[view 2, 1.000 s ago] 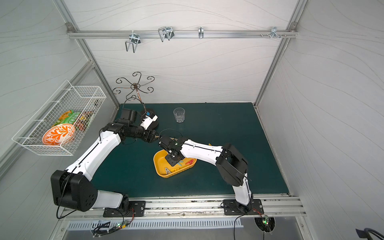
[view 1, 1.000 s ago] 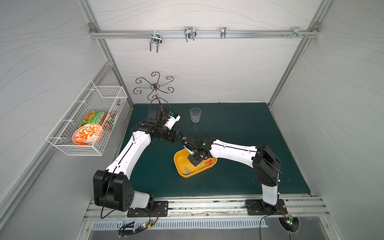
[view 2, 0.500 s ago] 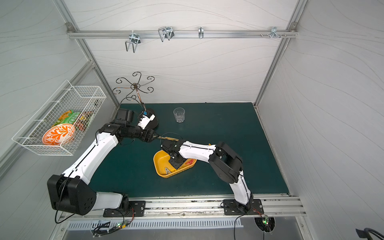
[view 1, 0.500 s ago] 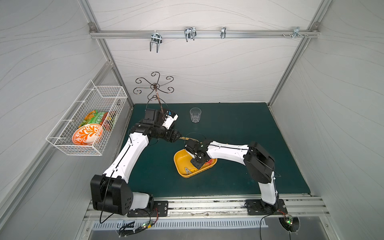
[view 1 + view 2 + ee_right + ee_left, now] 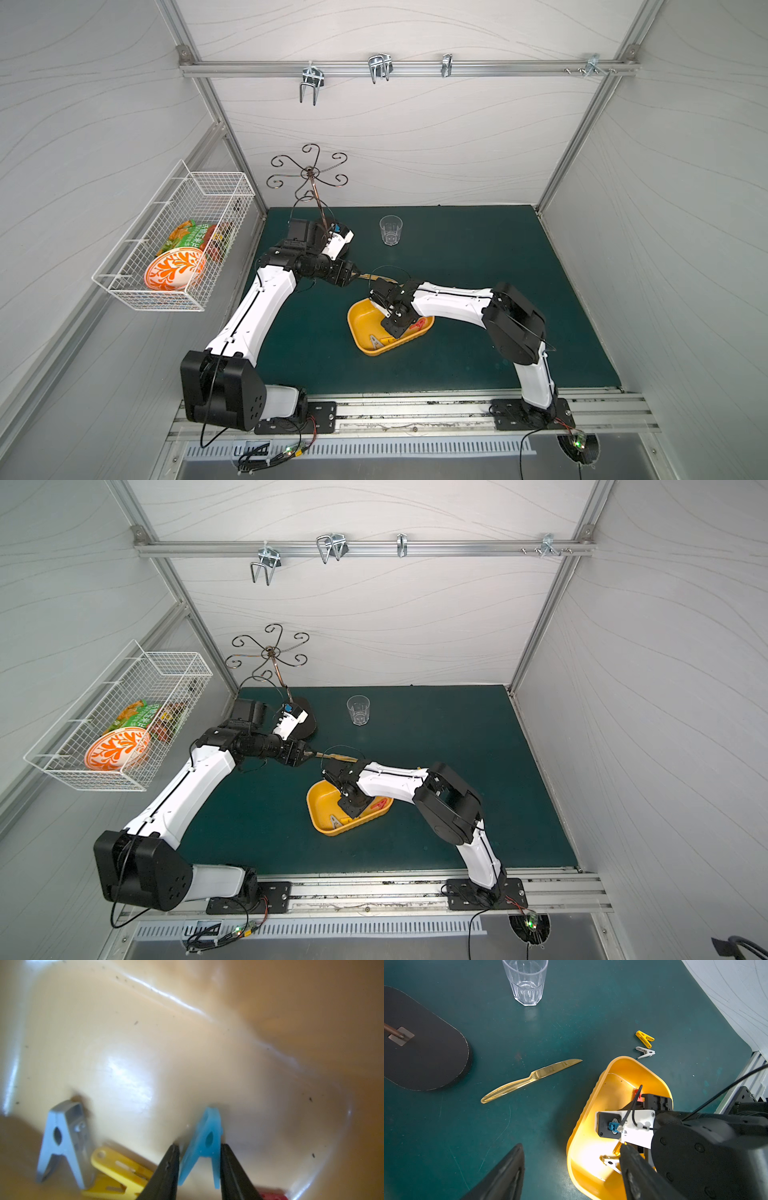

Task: Take the clothespins out of the storage box
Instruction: Pick up the clothespin from the storage box, then place the clothespin at the center of the board.

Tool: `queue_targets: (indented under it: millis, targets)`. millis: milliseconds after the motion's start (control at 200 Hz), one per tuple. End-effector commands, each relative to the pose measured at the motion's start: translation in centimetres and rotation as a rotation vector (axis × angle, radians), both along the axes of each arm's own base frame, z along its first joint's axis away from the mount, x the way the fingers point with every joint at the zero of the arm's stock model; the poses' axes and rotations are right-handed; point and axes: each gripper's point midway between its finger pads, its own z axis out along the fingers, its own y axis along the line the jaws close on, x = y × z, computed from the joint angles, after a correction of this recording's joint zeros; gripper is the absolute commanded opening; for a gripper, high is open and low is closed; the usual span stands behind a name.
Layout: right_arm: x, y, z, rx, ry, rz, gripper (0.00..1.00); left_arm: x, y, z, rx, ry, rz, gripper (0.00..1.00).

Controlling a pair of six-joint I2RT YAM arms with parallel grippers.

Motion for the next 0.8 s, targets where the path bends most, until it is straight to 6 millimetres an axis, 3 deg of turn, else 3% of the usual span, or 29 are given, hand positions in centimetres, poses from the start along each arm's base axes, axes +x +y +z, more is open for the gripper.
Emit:
queue_targets:
  millis: [0, 145, 320, 535, 640, 795]
  targets:
    - [0.0, -0.7, 0.0, -0.018, 0.007, -0.005, 0.27, 0.0, 0.1, 1.1, 0.001, -0.036, -0.009, 0.75]
    - [1.1, -0.8, 2.1, 0.018, -0.012, -0.046, 0.25, -0.4, 0.0, 1.3, -0.002, -0.031, -0.025, 0.75]
    - [2.9, -1.9, 6.7, 0.104, -0.052, -0.133, 0.24, -1.3, -0.3, 1.6, -0.003, -0.021, -0.076, 0.74]
    - [5.9, -6.8, 11.2, 0.163, -0.113, -0.321, 0.26, -2.9, -1.3, 2.0, -0.04, 0.01, -0.158, 0.74]
    - [7.2, -10.2, 11.5, 0.157, -0.135, -0.434, 0.26, -3.4, -1.7, 2.2, -0.056, 0.022, -0.187, 0.74]
    - [8.2, -14.8, 9.4, 0.143, -0.083, -0.611, 0.27, -4.9, -2.7, 1.7, -0.033, 0.045, -0.266, 0.74]
